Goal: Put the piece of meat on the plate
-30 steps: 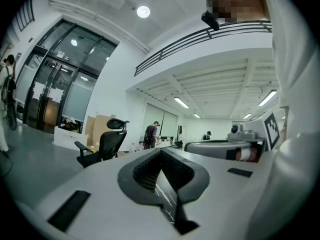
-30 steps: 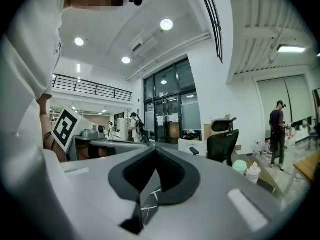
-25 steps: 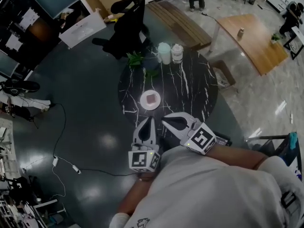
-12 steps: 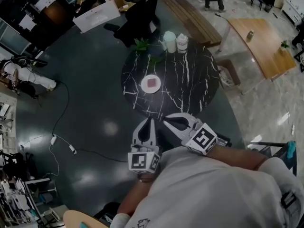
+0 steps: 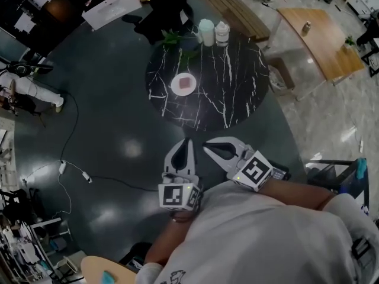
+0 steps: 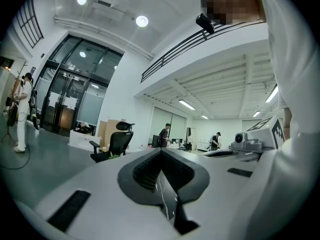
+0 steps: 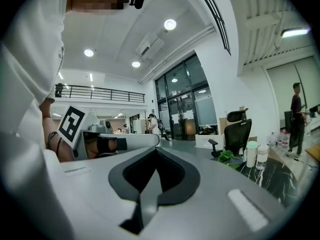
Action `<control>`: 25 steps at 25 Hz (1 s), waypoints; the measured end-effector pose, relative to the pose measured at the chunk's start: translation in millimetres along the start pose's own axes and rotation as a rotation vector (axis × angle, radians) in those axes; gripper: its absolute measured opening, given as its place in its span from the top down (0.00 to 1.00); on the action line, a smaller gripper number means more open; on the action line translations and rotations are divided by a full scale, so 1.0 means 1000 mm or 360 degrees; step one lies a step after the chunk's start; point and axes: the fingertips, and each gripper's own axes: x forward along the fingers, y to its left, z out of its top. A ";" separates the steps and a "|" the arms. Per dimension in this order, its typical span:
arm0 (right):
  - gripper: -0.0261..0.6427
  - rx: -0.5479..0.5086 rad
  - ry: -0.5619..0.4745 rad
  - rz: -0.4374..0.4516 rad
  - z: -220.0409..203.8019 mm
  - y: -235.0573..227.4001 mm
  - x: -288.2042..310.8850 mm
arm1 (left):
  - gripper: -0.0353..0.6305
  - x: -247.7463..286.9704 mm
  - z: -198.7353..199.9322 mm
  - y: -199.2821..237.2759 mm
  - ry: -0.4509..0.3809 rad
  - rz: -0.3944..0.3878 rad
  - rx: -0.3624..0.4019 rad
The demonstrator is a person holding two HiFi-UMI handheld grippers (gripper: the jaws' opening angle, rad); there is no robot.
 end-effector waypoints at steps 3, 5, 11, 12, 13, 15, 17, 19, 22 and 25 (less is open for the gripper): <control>0.96 0.0029 -0.0004 -0.0055 -0.004 0.015 0.002 | 0.94 -0.019 -0.001 0.005 0.0003 -0.0029 -0.0003; 0.96 0.0030 -0.0021 -0.0091 -0.004 0.029 0.002 | 0.94 -0.034 0.001 0.007 0.0000 -0.0051 0.0002; 0.96 -0.0011 -0.0055 -0.0162 0.008 0.082 -0.006 | 0.94 -0.095 0.013 -0.002 0.0000 -0.0099 0.0021; 0.96 -0.0020 -0.0065 -0.0171 0.010 0.091 -0.008 | 0.94 -0.104 0.014 -0.004 -0.0004 -0.0116 0.0034; 0.96 -0.0027 -0.0078 -0.0179 0.012 0.099 -0.009 | 0.94 -0.114 0.014 -0.006 -0.0011 -0.0135 0.0047; 0.96 -0.0041 -0.0105 -0.0196 0.015 0.116 -0.010 | 0.94 -0.132 0.015 -0.008 -0.0021 -0.0165 0.0065; 0.96 -0.0062 -0.0128 -0.0210 0.019 0.134 -0.012 | 0.94 -0.149 0.019 -0.010 -0.0019 -0.0173 0.0071; 0.96 -0.0082 -0.0144 -0.0221 0.021 0.151 -0.015 | 0.94 -0.167 0.022 -0.013 -0.0026 -0.0182 0.0082; 0.96 -0.0110 -0.0163 -0.0233 0.023 0.172 -0.020 | 0.94 -0.187 0.022 -0.017 -0.0034 -0.0197 0.0099; 0.96 -0.0128 -0.0184 -0.0243 0.024 0.189 -0.025 | 0.94 -0.203 0.020 -0.019 -0.0043 -0.0211 0.0110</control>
